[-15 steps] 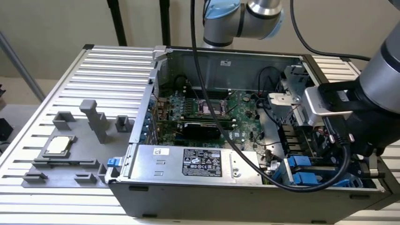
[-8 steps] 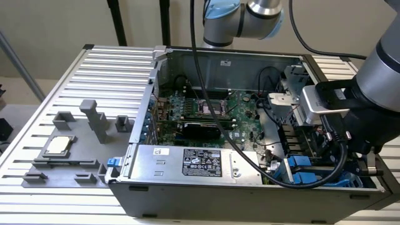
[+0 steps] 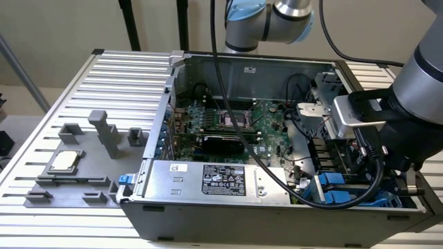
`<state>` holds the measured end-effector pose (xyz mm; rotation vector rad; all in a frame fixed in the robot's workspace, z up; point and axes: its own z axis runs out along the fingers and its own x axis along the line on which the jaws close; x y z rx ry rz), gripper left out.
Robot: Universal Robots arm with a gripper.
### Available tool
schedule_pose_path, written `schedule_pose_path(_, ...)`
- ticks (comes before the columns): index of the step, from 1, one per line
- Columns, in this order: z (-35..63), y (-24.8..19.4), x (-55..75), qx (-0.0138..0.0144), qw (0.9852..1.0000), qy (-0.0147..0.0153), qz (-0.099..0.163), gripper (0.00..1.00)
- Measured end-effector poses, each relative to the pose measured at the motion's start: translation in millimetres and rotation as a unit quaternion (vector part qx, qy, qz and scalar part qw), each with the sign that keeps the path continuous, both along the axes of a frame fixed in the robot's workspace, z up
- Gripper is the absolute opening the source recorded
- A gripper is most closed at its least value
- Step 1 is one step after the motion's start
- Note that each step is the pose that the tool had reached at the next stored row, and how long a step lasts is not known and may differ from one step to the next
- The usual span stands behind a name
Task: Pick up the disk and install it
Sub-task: 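Insert the first disk wire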
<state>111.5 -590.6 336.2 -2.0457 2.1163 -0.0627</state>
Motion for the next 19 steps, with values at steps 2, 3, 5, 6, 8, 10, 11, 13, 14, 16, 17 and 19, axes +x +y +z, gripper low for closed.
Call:
schedule_pose_path(2, -0.5, 0.0, -0.4, -0.0008, 1.0, -0.0009, 0.0, 0.16)
schedule_pose_path(3, -0.7, 0.0, -0.6, -0.0012, 1.0, -0.0012, 0.0, 0.16)
schedule_pose_path(5, -1.2, 0.1, -1.2, -0.002, 1.0, -0.0017, 0.0, 0.16)
schedule_pose_path(6, -1.4, 0.1, -1.3, -0.0023, 1.0, -0.0019, 0.0, 0.16)
schedule_pose_path(8, -1.6, 0.4, -1.4, -0.0029, 1.0, -0.0022, 0.0, 0.16)
schedule_pose_path(10, -1.7, 0.8, -1.4, -0.0033, 1.0, -0.0024, 0.0, 0.16)
schedule_pose_path(11, -1.7, 1.0, -1.4, -0.0036, 1.0, -0.0025, 0.0, 0.16)
schedule_pose_path(13, -1.9, 1.6, -1.4, -0.004, 1.0, -0.0025, 0.0, 0.16)
schedule_pose_path(14, -1.9, 2.1, -1.4, -0.0042, 1.0, -0.0026, 0.0, 0.16)
schedule_pose_path(16, -2.0, 2.8, -1.4, -0.0047, 1.0, -0.0026, 0.0, 0.16)
schedule_pose_path(17, -2.1, 3.1, -1.4, -0.0049, 1.0, -0.0026, 0.0, 0.16)
schedule_pose_path(19, -2.1, 3.6, -1.3, -0.0056, 1.0, -0.0026, 0.0, 0.16)
